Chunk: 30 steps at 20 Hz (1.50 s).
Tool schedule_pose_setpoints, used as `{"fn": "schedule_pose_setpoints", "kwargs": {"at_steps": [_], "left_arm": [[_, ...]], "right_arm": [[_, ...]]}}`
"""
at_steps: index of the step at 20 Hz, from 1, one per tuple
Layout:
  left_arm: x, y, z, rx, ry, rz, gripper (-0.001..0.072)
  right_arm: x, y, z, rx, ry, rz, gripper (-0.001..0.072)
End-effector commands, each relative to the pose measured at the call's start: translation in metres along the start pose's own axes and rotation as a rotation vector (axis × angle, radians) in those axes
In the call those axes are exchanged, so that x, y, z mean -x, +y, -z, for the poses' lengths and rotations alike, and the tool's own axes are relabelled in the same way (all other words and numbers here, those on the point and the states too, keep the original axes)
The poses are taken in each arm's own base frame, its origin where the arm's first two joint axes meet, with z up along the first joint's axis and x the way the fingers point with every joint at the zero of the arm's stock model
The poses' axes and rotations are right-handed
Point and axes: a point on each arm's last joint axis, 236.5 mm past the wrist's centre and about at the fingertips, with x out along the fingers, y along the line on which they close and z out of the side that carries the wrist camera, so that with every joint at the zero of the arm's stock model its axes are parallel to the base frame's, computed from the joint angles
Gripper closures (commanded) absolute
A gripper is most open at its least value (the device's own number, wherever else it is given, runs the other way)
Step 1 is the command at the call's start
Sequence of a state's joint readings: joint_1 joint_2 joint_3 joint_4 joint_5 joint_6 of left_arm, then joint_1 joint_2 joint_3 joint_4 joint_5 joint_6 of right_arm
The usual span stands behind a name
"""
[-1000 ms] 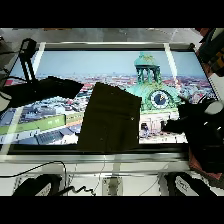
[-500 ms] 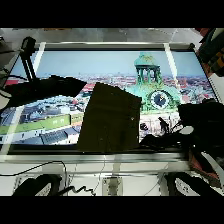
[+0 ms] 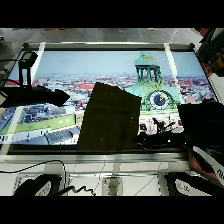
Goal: Fold the clothes and pants, and hang the long-sleeved shirts on hangers.
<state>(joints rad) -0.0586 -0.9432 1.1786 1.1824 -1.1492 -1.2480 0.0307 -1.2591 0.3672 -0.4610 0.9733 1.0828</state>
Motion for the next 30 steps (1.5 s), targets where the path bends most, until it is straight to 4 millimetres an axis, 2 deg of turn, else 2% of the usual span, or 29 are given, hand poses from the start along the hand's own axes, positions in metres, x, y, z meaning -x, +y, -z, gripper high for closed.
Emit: {"fn": "schedule_pose_setpoints", "kwargs": {"at_steps": [1, 2, 3, 4, 5, 6, 7, 9, 11, 12, 14, 17, 22, 25, 27, 28, 30], "left_arm": [[-0.002, 0.031, 0.04, -0.034, 0.18, -0.105, 0.0027], [-0.003, 0.041, 0.062, -0.041, 0.279, -0.135, 0.0133], [-0.006, 0.048, 0.083, -0.041, 0.369, -0.149, 0.0235], [-0.011, 0.049, 0.105, -0.028, 0.456, -0.137, 0.0239], [-0.019, 0.048, 0.125, -0.012, 0.519, -0.118, 0.0239], [-0.029, 0.044, 0.146, 0.011, 0.578, -0.085, 0.0239], [-0.039, 0.036, 0.17, 0.033, 0.639, -0.037, 0.0239], [-0.055, 0.015, 0.215, 0.077, 0.751, 0.08, 0.0239], [-0.068, -0.014, 0.25, 0.143, 0.817, 0.219, 0.023], [-0.074, -0.026, 0.262, 0.17, 0.828, 0.28, 0.022], [-0.094, -0.031, 0.28, 0.215, 0.807, 0.296, 0.022], [-0.12, -0.027, 0.288, 0.271, 0.748, 0.266, 0.022], [-0.139, -0.057, 0.287, 0.361, 0.734, 0.428, 0.0224], [-0.145, -0.065, 0.285, 0.36, 0.713, 0.484, 0.041], [-0.144, -0.065, 0.28, 0.34, 0.707, 0.497, 0.0653], [-0.141, -0.067, 0.274, 0.331, 0.707, 0.514, 0.0685], [-0.133, -0.07, 0.251, 0.287, 0.688, 0.561, 0.0685]], "right_arm": [[0.002, 0.008, -0.018, 0.028, -0.051, -0.013, 0.0327], [0.002, 0.008, -0.019, 0.034, -0.052, -0.011, 0.0395], [0.002, 0.008, -0.019, 0.041, -0.051, -0.007, 0.0423], [0.002, 0.007, -0.018, 0.061, -0.047, -0.002, 0.0459], [0.002, 0.006, -0.018, 0.078, -0.045, 0.002, 0.0528], [0.002, 0.006, -0.018, 0.098, -0.046, 0.002, 0.0645], [0.002, 0.006, -0.018, 0.115, -0.046, 0.002, 0.0678], [0.002, 0.006, -0.018, 0.123, -0.046, 0.002, 0.0678], [0.002, 0.007, -0.018, 0.124, -0.048, 0.002, 0.0678], [0.002, 0.007, -0.018, 0.124, -0.048, 0.002, 0.0678], [0.002, 0.007, -0.018, 0.124, -0.047, 0.001, 0.0678], [0.002, 0.007, -0.018, 0.123, -0.047, 0.0, 0.0678], [0.002, 0.008, -0.018, 0.12, -0.049, -0.004, 0.0678], [0.005, 0.015, -0.02, 0.169, -0.042, -0.019, 0.0679], [0.011, 0.035, -0.022, 0.262, -0.023, -0.059, 0.0679], [0.015, 0.047, -0.023, 0.301, -0.012, -0.084, 0.0679], [0.025, 0.071, -0.025, 0.359, 0.012, -0.131, 0.0679]]}}
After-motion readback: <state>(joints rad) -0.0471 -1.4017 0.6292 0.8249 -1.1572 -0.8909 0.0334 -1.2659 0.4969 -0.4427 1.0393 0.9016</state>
